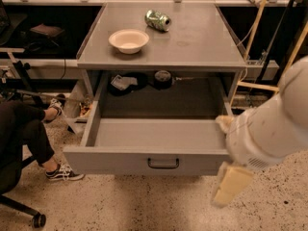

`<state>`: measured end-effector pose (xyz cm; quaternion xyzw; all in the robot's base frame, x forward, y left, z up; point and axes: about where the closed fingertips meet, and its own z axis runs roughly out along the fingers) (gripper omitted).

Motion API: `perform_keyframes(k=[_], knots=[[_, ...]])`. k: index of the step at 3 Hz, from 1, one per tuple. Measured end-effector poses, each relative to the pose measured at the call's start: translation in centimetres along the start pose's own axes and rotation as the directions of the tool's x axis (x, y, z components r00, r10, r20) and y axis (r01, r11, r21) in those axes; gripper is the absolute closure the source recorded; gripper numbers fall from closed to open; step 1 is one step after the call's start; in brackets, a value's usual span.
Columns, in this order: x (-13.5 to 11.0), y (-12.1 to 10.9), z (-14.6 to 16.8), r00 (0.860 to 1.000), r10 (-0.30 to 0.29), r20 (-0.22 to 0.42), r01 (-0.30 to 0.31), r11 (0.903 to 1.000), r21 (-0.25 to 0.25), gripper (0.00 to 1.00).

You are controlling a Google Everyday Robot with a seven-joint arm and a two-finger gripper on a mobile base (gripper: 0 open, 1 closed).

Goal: Close top drawer

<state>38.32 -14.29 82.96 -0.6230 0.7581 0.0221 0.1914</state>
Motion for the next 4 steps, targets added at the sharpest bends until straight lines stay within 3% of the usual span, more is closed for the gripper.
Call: perform_keyframes(k=[1, 2, 3, 4], knots=[[1.3, 4.1, 8.8, 1.0, 0.018, 0.015, -0.017, 0.9957, -0.091, 0.0], [3.7, 9.8, 17.1, 0.999, 0.038, 0.003, -0.037, 0.9757, -0.216, 0.0], [5.2, 13.2, 23.4, 0.998, 0.057, -0.019, -0.06, 0.9534, -0.296, 0.0], [5.6, 10.9, 27.1, 0.995, 0.084, -0.058, -0.096, 0.9621, -0.255, 0.0]])
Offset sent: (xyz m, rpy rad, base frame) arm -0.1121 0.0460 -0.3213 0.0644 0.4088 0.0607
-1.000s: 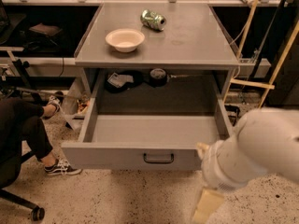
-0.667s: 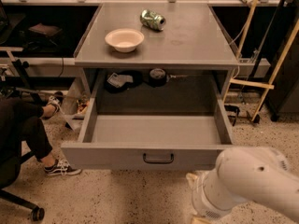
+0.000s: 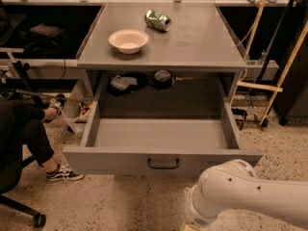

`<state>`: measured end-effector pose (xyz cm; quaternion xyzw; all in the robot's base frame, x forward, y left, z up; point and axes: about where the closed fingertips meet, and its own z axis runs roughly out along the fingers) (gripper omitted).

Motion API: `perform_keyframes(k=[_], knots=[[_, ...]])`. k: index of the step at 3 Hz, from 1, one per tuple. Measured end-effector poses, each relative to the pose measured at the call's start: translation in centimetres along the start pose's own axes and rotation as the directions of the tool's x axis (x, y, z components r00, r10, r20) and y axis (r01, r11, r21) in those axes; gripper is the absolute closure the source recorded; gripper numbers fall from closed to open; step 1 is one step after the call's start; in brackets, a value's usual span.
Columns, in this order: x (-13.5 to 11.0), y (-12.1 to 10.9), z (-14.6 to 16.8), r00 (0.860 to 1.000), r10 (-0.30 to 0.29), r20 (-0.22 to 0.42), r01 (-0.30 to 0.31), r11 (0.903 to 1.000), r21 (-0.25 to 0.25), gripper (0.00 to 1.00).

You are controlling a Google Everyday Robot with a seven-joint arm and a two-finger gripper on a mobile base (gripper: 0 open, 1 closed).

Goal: Close top drawer

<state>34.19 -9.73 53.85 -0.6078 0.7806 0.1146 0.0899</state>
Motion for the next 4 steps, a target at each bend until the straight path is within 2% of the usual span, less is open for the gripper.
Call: perform_keyframes(k=[1, 2, 3, 4], knots=[[-0.2, -4.9, -0.6, 0.996, 0.086, -0.025, -0.083, 0.9914, 0.101, 0.0], [-0.2, -8.1, -3.0, 0.989, 0.147, -0.029, -0.14, 0.9734, 0.182, 0.0], [-1.9, -11.6, -5.1, 0.985, 0.173, -0.027, -0.162, 0.9605, 0.226, 0.0], [-6.8, -14.6, -5.0, 0.989, 0.143, -0.035, -0.132, 0.9685, 0.211, 0.0]])
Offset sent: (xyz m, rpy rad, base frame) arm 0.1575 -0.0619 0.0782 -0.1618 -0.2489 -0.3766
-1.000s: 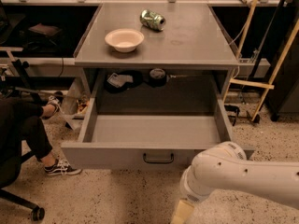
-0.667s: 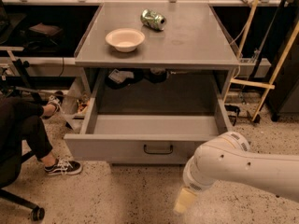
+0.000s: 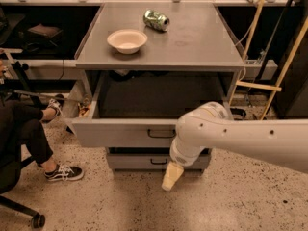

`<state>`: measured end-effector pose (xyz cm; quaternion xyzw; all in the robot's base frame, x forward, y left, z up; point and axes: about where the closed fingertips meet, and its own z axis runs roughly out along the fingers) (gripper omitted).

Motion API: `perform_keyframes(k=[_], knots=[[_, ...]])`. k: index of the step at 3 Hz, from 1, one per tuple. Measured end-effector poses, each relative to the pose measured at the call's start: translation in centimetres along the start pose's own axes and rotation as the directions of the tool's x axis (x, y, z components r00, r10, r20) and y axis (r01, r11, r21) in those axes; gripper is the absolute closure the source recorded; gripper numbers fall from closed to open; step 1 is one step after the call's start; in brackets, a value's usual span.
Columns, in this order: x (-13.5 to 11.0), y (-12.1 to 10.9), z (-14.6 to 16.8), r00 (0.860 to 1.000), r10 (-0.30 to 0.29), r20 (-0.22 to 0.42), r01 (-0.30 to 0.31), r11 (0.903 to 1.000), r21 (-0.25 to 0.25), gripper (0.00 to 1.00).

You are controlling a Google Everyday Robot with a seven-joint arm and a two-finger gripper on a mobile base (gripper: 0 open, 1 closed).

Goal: Close top drawer

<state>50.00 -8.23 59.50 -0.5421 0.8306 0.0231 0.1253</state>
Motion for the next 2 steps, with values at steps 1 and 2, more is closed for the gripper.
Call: perform_keyframes(k=[1, 2], knots=[[-4.57, -1.25, 0.38, 0.999, -0.031, 0.007, 0.031, 0.9995, -0.011, 0.0], [-4.55, -1.27, 0.37, 0.999, -0.031, 0.007, 0.031, 0.9995, -0.011, 0.0]])
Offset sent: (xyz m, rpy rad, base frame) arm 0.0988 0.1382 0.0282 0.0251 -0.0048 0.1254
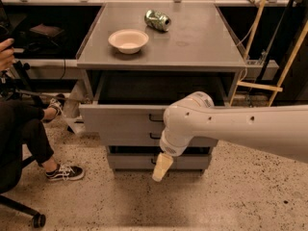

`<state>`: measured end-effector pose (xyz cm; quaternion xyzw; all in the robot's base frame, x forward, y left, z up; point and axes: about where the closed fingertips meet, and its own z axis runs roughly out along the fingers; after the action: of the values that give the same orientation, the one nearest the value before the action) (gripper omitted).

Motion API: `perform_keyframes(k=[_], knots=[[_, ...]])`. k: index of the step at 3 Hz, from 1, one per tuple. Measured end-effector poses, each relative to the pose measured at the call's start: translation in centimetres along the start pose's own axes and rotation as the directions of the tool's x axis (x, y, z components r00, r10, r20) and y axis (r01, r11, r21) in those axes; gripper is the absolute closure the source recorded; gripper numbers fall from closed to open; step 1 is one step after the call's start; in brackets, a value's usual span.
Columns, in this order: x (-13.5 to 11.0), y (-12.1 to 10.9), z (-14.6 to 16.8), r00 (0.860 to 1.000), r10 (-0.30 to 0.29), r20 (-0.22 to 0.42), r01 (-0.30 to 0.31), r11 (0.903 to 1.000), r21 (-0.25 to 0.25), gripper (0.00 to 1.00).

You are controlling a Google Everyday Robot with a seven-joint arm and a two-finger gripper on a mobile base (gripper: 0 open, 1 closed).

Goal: Close top drawer

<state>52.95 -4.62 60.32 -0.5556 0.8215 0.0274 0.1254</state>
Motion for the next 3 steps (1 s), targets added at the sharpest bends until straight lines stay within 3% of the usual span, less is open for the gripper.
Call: perform_keyframes(k=[1, 2, 3], knots=[[-6.8, -1.1, 0.3, 0.998, -0.043, 0.04, 0.043, 0.9991, 0.003, 0.0], [-6.8, -1.1, 0.3, 0.998, -0.043, 0.04, 0.043, 0.9991, 0.003, 0.0], [-7.4, -3.1, 0.2, 0.999, -0.024, 0.048, 0.022, 0.9992, 0.032, 0.0]])
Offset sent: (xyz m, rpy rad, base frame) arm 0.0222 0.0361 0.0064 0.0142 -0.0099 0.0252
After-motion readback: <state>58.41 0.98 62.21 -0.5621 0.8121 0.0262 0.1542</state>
